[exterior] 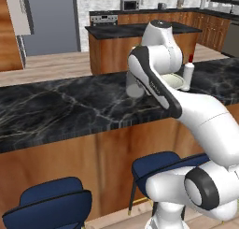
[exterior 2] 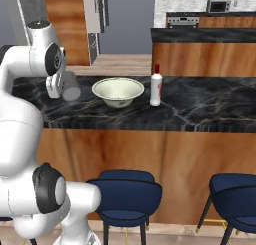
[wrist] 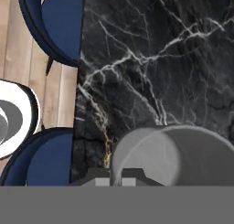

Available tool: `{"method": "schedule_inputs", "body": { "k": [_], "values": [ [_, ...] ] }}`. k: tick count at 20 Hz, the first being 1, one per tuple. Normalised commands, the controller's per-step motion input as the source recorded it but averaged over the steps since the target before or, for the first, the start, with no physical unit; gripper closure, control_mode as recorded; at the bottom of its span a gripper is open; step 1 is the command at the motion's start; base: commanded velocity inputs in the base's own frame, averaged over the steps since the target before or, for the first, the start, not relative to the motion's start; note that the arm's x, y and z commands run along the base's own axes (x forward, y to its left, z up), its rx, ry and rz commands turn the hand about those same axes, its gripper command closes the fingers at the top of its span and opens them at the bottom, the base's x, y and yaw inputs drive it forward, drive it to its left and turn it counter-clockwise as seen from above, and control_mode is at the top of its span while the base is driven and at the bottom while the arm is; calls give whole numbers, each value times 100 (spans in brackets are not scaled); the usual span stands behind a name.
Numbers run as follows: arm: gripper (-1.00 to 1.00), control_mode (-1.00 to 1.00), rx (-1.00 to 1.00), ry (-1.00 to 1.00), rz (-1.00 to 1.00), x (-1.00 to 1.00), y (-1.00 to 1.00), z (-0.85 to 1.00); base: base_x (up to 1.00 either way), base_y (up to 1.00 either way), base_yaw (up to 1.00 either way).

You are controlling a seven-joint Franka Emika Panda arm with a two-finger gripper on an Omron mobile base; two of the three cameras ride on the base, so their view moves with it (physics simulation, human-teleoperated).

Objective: There is a bowl on the dining counter. Grab a lemon wedge from the fridge and place it in the bowl. Then get the liquor bottle and glass cup from the cabinet and place them next to the bowl.

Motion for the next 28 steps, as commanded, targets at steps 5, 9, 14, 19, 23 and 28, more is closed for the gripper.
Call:
{"method": "schedule_inputs", "body": {
  "k": [5, 9, 14, 19, 23, 28],
  "values": [
    [100, -100, 0, 8, 0, 57, 5, -32, 0, 0, 0],
    [100, -100, 0, 6, 0, 58, 6, -31, 0, 0, 0],
    [100, -100, 0, 3, 0, 52, 10, -29, 0, 0, 0],
    [100, -100, 0, 0, 0, 46, 14, -21, 0, 0, 0],
    [100, -100, 0, 0, 0, 39, 12, -23, 0, 0, 0],
    [100, -100, 0, 0, 0, 30, 6, -22, 0, 0, 0]
  ]
}}
